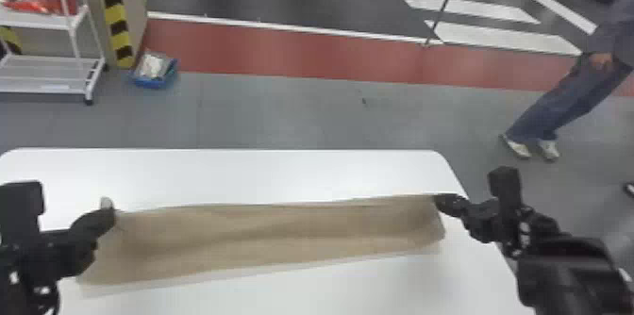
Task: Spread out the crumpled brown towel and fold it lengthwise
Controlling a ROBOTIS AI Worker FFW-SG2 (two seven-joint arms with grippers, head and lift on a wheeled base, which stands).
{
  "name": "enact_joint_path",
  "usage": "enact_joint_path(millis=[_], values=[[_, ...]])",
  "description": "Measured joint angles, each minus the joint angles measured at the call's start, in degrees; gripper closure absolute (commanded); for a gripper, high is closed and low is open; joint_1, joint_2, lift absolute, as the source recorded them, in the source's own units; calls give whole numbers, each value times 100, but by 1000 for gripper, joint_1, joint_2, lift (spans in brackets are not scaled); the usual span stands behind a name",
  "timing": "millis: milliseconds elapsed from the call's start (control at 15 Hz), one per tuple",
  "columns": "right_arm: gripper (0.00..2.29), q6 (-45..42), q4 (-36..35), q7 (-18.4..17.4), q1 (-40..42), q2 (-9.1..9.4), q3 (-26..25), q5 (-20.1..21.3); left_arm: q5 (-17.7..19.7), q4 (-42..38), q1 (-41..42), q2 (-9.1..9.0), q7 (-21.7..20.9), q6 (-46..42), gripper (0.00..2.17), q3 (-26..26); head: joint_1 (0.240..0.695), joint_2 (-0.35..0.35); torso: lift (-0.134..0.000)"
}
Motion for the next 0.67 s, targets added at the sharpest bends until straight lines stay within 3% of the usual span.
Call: enact_joint_path(millis=[533, 667], values=[[1592, -8, 163, -641, -65, 18, 137, 129, -174, 522, -360, 0, 170, -151, 1605, -257, 695, -279, 0], [1450, -88, 388, -817, -169, 9, 252, 171, -180, 687, -435, 0, 175, -286, 1447, -304, 695, -275, 0]])
